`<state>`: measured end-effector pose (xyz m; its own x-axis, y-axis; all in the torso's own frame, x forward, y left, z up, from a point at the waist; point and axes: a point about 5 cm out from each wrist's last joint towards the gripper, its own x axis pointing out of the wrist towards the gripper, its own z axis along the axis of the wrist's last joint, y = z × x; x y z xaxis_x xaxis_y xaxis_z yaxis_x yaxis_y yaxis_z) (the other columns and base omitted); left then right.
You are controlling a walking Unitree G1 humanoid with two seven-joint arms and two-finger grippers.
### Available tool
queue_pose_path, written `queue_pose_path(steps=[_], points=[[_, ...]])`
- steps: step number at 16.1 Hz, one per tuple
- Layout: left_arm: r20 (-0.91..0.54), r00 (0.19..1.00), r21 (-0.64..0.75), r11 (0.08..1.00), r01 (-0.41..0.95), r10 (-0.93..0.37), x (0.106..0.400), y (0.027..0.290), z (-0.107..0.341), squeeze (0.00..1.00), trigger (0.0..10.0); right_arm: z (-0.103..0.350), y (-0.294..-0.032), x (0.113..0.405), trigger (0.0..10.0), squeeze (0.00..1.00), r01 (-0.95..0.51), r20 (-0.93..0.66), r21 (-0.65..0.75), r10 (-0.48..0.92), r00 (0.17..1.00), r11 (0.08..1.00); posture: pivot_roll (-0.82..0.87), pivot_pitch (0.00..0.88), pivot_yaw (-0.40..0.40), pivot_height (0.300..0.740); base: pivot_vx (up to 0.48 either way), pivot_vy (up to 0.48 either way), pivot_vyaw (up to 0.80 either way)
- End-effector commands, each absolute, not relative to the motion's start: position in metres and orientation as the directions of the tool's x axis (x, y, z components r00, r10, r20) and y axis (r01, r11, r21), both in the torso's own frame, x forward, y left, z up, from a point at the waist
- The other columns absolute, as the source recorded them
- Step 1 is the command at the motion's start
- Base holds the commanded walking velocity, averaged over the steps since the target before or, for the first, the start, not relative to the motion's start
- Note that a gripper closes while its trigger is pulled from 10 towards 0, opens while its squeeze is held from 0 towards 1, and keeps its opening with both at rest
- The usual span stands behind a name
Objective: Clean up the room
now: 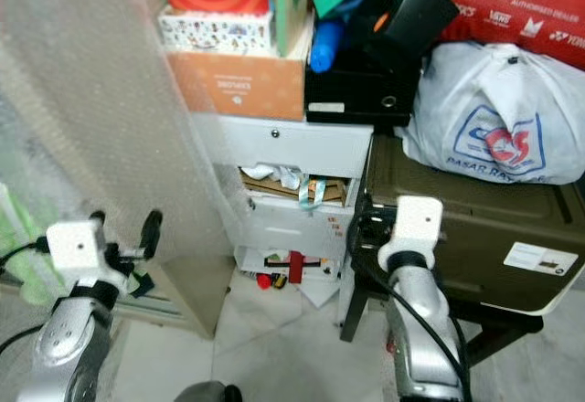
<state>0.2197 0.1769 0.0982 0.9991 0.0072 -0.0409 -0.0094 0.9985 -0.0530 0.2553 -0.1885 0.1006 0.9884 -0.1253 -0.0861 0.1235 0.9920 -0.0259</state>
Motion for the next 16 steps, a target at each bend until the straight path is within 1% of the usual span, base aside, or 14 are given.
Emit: queue_pose_path(steps=[1,8,10,15,16], points=[[-0.020,1.000,-0.055,0.998,0.020,-0.021,0.226,0.172,0.104,0.00,10.0,0.101,-0.183,0.258,10.0,0.00,0.098,-0.081,-0.017,-0.099,0.992,0.995,-0.02,0.000,0.029,0.740,0.000,0.000,0.00],[-0.016,0.999,-0.061,0.997,0.042,-0.043,0.230,0.167,0.106,0.00,10.0,0.100,-0.177,0.258,10.0,0.00,0.056,-0.101,-0.015,-0.057,0.993,0.998,-0.01,0.000,0.028,0.740,0.000,0.000,0.00],[-0.009,0.999,-0.058,0.997,0.042,-0.043,0.232,0.167,0.107,0.00,10.0,0.100,-0.173,0.261,10.0,0.00,0.030,-0.097,-0.042,-0.034,0.995,0.999,0.00,0.000,0.026,0.740,0.000,0.000,0.80],[-0.005,0.999,-0.053,0.997,0.049,-0.049,0.234,0.166,0.109,0.00,10.0,0.101,-0.172,0.263,10.0,0.00,0.028,-0.096,-0.029,-0.031,0.995,0.999,-0.01,0.000,0.028,0.740,0.000,0.000,0.80],[-0.007,0.999,-0.050,0.997,0.054,-0.054,0.235,0.166,0.109,0.00,10.0,0.102,-0.172,0.264,10.0,0.00,0.028,-0.095,-0.012,-0.029,0.995,1.000,-0.01,0.000,0.029,0.740,0.000,0.000,0.45]])
